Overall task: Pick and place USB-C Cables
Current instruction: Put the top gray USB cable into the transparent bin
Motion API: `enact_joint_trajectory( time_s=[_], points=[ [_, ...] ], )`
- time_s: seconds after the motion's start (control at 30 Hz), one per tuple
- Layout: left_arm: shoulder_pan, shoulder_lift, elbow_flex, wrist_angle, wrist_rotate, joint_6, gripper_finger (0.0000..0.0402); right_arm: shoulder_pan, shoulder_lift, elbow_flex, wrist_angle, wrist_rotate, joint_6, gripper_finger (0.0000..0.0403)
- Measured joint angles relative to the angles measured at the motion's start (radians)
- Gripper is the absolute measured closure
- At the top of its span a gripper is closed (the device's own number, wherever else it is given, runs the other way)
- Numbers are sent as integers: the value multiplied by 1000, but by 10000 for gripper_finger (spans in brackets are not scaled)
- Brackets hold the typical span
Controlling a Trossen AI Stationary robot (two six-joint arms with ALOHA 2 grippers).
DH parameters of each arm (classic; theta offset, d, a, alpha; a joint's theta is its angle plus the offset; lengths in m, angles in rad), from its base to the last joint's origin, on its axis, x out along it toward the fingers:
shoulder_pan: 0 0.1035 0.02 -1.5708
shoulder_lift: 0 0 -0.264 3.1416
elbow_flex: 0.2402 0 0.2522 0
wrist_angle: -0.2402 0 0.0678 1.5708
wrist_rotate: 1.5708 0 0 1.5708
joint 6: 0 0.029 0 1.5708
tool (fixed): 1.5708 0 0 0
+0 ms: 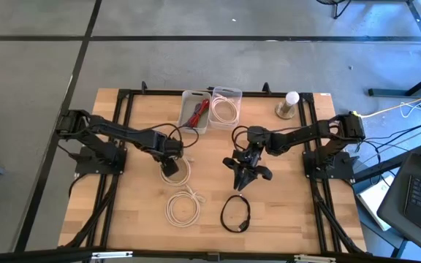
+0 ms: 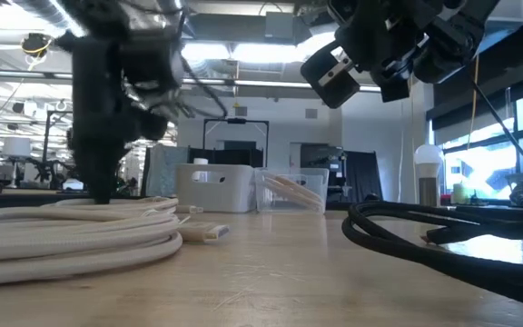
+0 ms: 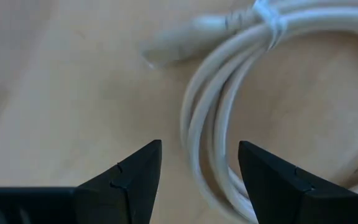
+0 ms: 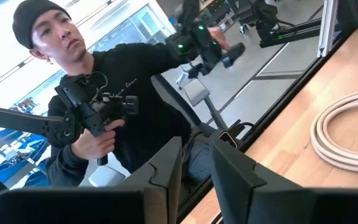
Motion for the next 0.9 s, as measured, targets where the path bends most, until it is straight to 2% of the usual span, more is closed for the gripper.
enact_joint_trajectory(
  time_s=[0.1,0.23,0.3,0.43,0.53,0.7,0.77,0.9],
  points=[
    [16,-3,-70,88,48,-3,194,0,0,0,0,-1,0,316],
    [23,-8,-114,116,25,-3,212,0,0,0,0,-2,-5,316],
    [19,-8,-116,114,9,-3,250,0,0,0,0,-2,-6,316],
    [-1,-11,-85,99,-6,37,365,0,0,0,0,-1,-4,316],
    [-19,-29,-30,52,0,38,370,0,0,0,0,-1,0,316],
    [-77,-93,92,67,-21,107,370,0,0,0,0,0,1,316],
    [-99,-120,124,149,-49,163,370,0,0,0,3,5,-8,316],
    [-121,-157,132,423,-113,324,370,0,1,0,40,15,-29,316]
  ],
)
